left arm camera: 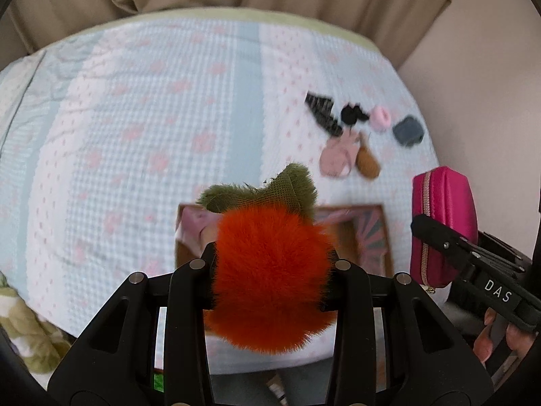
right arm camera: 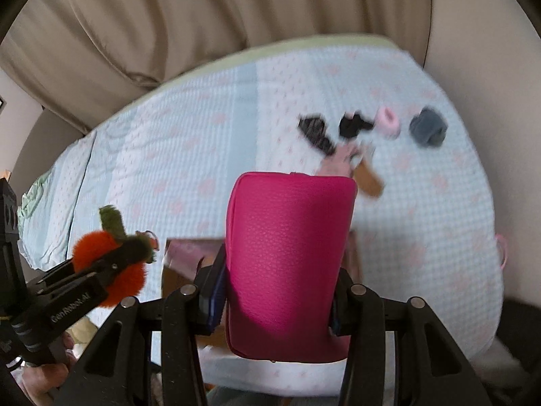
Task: Organize soft objects
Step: 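Carry pom-pom and pouch into the box and open both tools, then lift both tools out of the box back toward the items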
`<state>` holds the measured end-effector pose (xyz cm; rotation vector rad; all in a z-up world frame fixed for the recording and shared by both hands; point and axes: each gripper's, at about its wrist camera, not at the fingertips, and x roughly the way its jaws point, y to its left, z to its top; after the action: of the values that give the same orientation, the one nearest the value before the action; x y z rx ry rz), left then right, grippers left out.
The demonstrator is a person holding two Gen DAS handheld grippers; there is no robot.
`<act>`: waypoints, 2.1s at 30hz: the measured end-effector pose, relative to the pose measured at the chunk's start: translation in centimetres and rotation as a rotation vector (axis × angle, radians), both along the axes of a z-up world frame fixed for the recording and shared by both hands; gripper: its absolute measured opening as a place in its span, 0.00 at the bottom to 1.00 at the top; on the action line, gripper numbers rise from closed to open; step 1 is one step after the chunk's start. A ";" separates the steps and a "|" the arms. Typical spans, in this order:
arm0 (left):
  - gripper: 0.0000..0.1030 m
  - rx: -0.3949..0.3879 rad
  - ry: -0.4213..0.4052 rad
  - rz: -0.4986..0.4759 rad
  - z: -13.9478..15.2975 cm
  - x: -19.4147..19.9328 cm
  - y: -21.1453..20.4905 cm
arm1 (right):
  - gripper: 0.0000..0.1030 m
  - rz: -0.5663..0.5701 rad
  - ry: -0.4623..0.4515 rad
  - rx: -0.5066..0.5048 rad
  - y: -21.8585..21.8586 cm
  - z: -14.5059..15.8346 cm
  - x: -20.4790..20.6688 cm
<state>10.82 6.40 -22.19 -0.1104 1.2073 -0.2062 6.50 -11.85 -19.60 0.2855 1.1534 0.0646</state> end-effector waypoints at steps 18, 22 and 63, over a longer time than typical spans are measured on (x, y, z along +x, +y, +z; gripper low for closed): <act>0.31 0.081 0.195 -0.225 -15.2 -0.6 -0.8 | 0.42 -0.021 0.278 -0.012 3.7 -15.1 0.6; 0.31 0.092 0.213 -0.239 -17.6 0.1 -1.9 | 0.42 -0.020 0.315 -0.023 3.1 -17.7 1.3; 1.00 0.052 0.087 -0.112 -6.6 -4.8 2.9 | 1.00 0.028 0.072 -0.049 3.6 -6.2 -2.5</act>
<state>6.03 9.33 -28.81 -0.0062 1.3056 -0.2694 4.02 -8.22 -25.79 0.2299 1.2286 0.0509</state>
